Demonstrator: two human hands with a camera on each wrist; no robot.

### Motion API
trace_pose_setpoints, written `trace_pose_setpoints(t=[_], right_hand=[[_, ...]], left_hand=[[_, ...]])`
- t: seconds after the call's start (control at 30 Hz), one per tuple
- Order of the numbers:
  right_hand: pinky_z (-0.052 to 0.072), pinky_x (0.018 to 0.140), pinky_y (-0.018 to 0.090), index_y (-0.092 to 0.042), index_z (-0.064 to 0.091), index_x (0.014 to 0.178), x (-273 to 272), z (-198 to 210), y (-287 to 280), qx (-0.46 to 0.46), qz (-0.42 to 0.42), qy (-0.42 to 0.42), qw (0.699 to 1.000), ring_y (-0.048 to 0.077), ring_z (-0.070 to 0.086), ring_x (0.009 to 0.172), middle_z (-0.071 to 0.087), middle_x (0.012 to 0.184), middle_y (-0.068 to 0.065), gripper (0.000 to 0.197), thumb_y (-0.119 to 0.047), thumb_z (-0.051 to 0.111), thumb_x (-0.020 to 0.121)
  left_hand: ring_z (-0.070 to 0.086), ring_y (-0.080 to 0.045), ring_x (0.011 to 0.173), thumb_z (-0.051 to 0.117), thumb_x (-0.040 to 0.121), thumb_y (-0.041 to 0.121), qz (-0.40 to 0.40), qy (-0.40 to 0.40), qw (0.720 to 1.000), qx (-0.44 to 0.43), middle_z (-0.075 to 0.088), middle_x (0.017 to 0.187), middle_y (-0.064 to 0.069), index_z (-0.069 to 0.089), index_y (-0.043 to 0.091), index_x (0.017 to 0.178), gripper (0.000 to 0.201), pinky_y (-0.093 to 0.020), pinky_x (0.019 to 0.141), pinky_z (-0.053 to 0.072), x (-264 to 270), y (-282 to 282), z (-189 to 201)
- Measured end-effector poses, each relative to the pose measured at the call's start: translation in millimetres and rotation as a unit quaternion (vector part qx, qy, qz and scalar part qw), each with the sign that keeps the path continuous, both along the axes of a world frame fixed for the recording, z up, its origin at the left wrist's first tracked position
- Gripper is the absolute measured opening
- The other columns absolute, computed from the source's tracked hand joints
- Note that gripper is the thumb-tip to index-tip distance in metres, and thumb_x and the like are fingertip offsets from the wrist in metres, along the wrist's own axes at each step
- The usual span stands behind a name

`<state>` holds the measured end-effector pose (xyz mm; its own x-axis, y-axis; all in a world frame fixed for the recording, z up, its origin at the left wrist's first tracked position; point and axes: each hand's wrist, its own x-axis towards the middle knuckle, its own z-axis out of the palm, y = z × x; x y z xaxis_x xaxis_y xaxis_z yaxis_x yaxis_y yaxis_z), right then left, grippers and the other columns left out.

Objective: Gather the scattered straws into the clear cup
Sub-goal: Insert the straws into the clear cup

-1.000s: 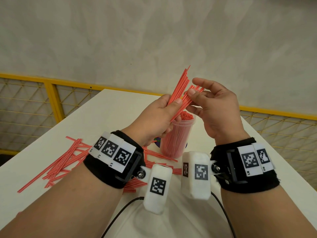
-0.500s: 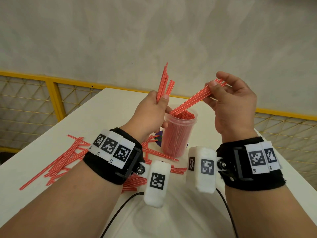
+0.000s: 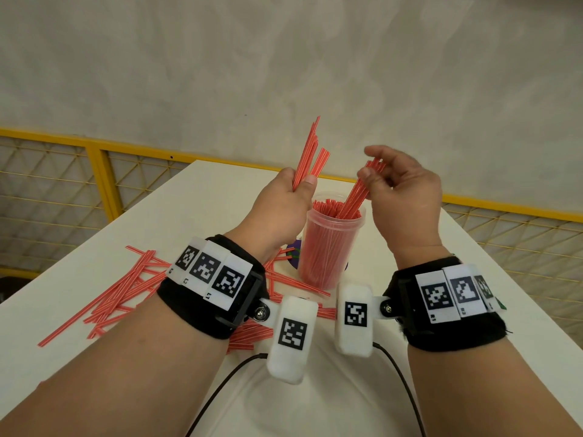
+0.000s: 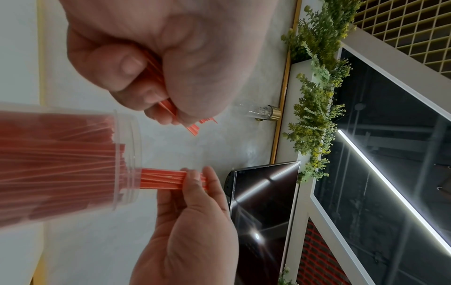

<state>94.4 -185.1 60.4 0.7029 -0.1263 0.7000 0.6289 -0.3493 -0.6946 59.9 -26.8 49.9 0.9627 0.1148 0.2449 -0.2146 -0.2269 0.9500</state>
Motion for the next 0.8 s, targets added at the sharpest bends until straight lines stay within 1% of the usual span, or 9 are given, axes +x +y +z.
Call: trace_pose_setpoints(t=[0.13, 0.23, 0.33, 0.4, 0.47, 0.57, 0.63, 0.7, 0.8], right_hand=[[0.047, 0.075, 0.024, -0.03, 0.073, 0.102, -1.9, -6.0, 3.1, -0.162, 0.006, 0.092, 0.983, 0.004, 0.062, 0.077, 0.069, 0.082, -0.013, 0.017, -0.022, 0.065, 0.09], [0.039, 0.075, 0.02, -0.029, 0.074, 0.106, -5.8, -6.6, 3.3, -0.296, -0.002, 0.143, 0.944, 0.004, 0.061, 0.094, 0.072, 0.104, -0.012, 0.021, -0.035, 0.056, 0.095], [0.04, 0.088, 0.028, -0.025, 0.074, 0.105, -7.4, -1.6, 1.9, -0.331, -0.008, 0.146, 0.932, 0.012, 0.059, 0.109, 0.071, 0.108, -0.005, 0.033, -0.043, 0.047, 0.098], [0.028, 0.11, 0.046, -0.024, 0.071, 0.106, -8.1, -0.5, 1.1, -0.449, -0.02, 0.178, 0.876, 0.016, 0.048, 0.127, 0.069, 0.111, -0.001, 0.05, -0.053, 0.031, 0.099], [0.013, 0.114, 0.055, -0.029, 0.069, 0.11, -8.9, -0.1, 0.8, -0.497, -0.032, 0.192, 0.846, 0.017, 0.047, 0.128, 0.068, 0.11, -0.002, 0.057, -0.059, 0.022, 0.097], [0.016, 0.113, 0.056, -0.032, 0.067, 0.114, -9.5, 0.6, 2.1, -0.441, -0.027, 0.173, 0.88, 0.019, 0.052, 0.12, 0.068, 0.112, -0.004, 0.05, -0.058, 0.028, 0.097], [0.012, 0.115, 0.056, -0.029, 0.058, 0.13, -8.8, -0.1, 3.9, -0.469, -0.027, 0.199, 0.86, 0.02, 0.039, 0.136, 0.055, 0.138, -0.004, 0.056, -0.059, 0.025, 0.097], [0.011, 0.116, 0.056, -0.026, 0.049, 0.14, -7.7, -1.4, 4.7, -0.475, -0.016, 0.222, 0.851, 0.018, 0.029, 0.143, 0.044, 0.148, -0.005, 0.059, -0.059, 0.025, 0.097], [0.033, 0.109, 0.042, -0.022, 0.061, 0.128, -8.7, 0.4, 2.4, -0.352, 0.007, 0.175, 0.919, 0.017, 0.048, 0.129, 0.059, 0.135, 0.0, 0.046, -0.049, 0.039, 0.099]], left_hand=[[0.041, -0.007, 0.054, 0.04, 0.102, 0.04, -0.005, 0.0, 1.0, -0.004, 0.053, 0.082, 0.002, 0.052, 0.026, 0.096, 0.02, -0.025, 0.049, 0.032, -1.7, -1.8, 0.5], [0.04, -0.009, 0.054, 0.04, 0.102, 0.041, -0.005, 0.001, 1.0, -0.007, 0.053, 0.083, 0.0, 0.051, 0.025, 0.094, 0.021, -0.026, 0.049, 0.031, -2.0, -1.8, 0.5], [0.04, -0.007, 0.05, 0.041, 0.102, 0.041, -0.004, 0.006, 1.0, -0.014, 0.053, 0.082, 0.001, 0.052, 0.025, 0.094, 0.021, -0.023, 0.046, 0.031, -1.3, -1.4, 0.5], [0.039, -0.007, 0.048, 0.041, 0.102, 0.041, -0.003, 0.01, 1.0, -0.021, 0.052, 0.081, 0.001, 0.052, 0.025, 0.094, 0.021, -0.021, 0.042, 0.031, -0.9, -1.5, 0.3], [0.038, -0.006, 0.046, 0.041, 0.101, 0.042, -0.005, 0.015, 0.999, -0.032, 0.052, 0.081, 0.0, 0.053, 0.023, 0.097, 0.022, -0.021, 0.039, 0.031, -0.9, -1.9, -0.1], [0.039, -0.004, 0.041, 0.042, 0.101, 0.041, -0.008, 0.018, 0.999, -0.049, 0.052, 0.078, 0.001, 0.055, 0.018, 0.099, 0.026, -0.02, 0.038, 0.031, -0.6, -3.1, -0.4], [0.038, -0.003, 0.039, 0.043, 0.101, 0.04, -0.015, 0.022, 0.996, -0.083, 0.052, 0.072, 0.003, 0.057, 0.018, 0.097, 0.026, -0.019, 0.037, 0.03, -1.2, -3.9, 0.2], [0.037, -0.005, 0.041, 0.044, 0.101, 0.039, -0.03, 0.029, 0.991, -0.126, 0.052, 0.065, 0.004, 0.059, 0.016, 0.094, 0.028, -0.017, 0.036, 0.029, -2.5, -4.1, 1.4], [0.036, -0.006, 0.043, 0.048, 0.099, 0.042, -0.063, 0.045, 0.983, -0.165, 0.053, 0.057, 0.007, 0.061, 0.013, 0.092, 0.033, -0.017, 0.035, 0.028, -4.7, -3.2, 3.1]])
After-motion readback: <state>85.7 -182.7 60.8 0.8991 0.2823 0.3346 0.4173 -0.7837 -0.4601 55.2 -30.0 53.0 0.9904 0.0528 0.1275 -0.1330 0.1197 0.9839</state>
